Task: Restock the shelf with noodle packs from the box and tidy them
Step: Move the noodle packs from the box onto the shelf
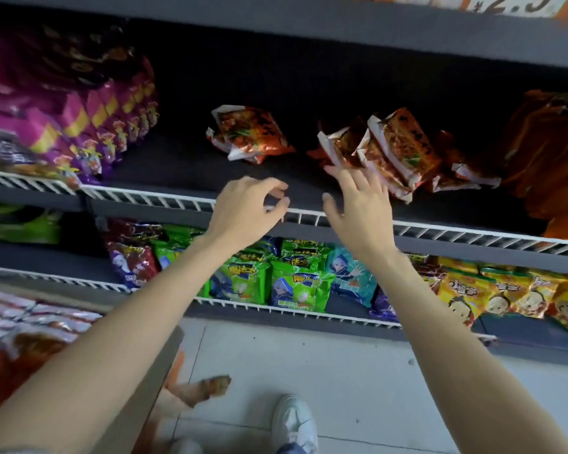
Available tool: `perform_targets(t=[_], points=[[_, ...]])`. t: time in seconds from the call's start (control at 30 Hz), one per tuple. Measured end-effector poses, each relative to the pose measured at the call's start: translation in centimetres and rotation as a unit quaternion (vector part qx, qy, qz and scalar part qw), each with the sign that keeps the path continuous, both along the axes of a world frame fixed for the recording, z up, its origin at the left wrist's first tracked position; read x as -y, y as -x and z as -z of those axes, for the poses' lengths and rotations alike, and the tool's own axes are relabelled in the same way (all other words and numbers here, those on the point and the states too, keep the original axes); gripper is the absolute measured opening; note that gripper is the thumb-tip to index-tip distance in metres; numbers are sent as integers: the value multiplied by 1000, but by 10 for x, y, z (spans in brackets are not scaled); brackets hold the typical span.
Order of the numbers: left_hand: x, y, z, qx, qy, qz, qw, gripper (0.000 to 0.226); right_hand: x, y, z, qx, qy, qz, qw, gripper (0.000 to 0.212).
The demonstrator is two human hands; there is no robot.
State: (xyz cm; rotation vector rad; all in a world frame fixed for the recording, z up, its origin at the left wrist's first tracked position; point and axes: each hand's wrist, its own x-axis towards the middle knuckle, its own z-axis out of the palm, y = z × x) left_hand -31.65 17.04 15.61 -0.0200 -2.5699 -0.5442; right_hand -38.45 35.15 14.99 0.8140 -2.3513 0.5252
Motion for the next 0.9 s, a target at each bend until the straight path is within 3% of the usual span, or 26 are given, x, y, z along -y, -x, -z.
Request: perform_targets(t=[0.13,0.27,0.37,0.47,0.57,0.73,0.83,0.9], points=[[61,-103,14,-43,35,-58,997,20,54,-64,7,75,-3,-116,990,25],[128,-201,56,-7,-5,-171,985,22,116,-117,39,188,-137,-213,949,22],[177,-258,104,114,-76,-272,953,30,168,-153,72,229,-207,-280,909,26],[208,-297,146,274,-112,-336,894,58,223,-181,104,242,-285,-332,866,38],[228,-318,182,336,-87,-355,868,78,273,-195,138,248,-333,-362,835,54],[259,-320,210,315,-4,-387,867,87,336,-202,187,285,-330,-322,840,79],[276,-321,218,320,29,-412,853,87,364,-210,205,232,-360,-296,854,95],[289,-329,226,350,12,-430,832,88,374,-222,218,192,-386,-275,859,92]])
